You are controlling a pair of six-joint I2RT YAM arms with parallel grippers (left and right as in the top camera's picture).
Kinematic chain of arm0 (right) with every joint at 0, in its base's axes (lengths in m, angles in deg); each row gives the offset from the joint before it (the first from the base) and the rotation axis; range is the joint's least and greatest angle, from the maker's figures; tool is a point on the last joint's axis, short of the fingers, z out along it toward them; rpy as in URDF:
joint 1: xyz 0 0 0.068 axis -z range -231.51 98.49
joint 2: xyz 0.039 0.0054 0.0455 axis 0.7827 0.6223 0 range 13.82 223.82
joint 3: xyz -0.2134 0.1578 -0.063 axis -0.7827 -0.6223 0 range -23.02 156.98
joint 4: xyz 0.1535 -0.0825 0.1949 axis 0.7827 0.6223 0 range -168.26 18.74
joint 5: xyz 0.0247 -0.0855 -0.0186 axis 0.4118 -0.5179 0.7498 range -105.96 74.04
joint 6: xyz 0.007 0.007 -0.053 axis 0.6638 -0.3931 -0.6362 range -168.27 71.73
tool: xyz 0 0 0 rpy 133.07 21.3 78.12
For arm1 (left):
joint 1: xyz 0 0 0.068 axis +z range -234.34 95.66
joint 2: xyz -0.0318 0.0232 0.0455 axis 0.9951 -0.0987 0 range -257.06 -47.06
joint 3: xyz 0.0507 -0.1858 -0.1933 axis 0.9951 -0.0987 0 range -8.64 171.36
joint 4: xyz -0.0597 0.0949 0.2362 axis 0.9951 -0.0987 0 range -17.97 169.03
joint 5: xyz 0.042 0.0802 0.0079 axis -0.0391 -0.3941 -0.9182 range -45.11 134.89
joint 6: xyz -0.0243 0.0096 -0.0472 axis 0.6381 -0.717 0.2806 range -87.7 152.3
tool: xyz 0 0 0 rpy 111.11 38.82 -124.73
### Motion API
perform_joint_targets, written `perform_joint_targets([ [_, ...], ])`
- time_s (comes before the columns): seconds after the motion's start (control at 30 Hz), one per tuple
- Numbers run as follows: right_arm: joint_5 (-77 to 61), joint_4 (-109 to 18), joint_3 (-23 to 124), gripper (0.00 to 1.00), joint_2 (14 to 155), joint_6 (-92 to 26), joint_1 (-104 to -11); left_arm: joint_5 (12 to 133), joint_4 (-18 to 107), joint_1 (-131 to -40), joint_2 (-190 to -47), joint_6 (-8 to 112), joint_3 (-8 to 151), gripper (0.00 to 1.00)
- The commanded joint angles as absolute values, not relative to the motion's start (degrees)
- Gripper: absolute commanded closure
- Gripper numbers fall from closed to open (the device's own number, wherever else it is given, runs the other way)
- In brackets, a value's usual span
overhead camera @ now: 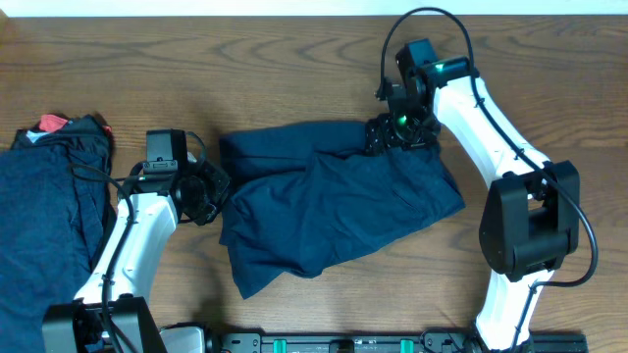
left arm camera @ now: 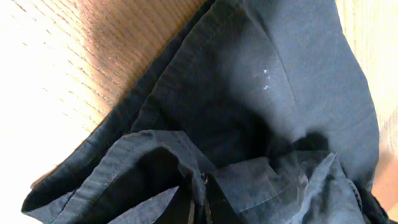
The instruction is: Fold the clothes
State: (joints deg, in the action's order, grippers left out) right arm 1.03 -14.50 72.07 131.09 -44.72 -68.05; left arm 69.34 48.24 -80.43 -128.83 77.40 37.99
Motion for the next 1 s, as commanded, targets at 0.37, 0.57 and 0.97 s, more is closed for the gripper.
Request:
perform_joint_targets([
  [0.37, 2.21, -20.46, 69.25, 0.99, 131.09, -41.46, -67.78, 68.25, 47.76, -80.57, -128.61, 75.76, 38.88, 0.94],
  [0.57, -1.85, -19.68, 71.26, 0.99, 130.06, -40.13, -64.35, 68.29, 47.02, -80.57, -128.59, 74.67, 38.88, 0.94],
  [0.97, -4.34, -18.04, 72.88, 0.98, 120.82, -38.64, -57.47, 68.44, 46.17, -81.31, -126.78, 73.36, 38.93, 0.94],
])
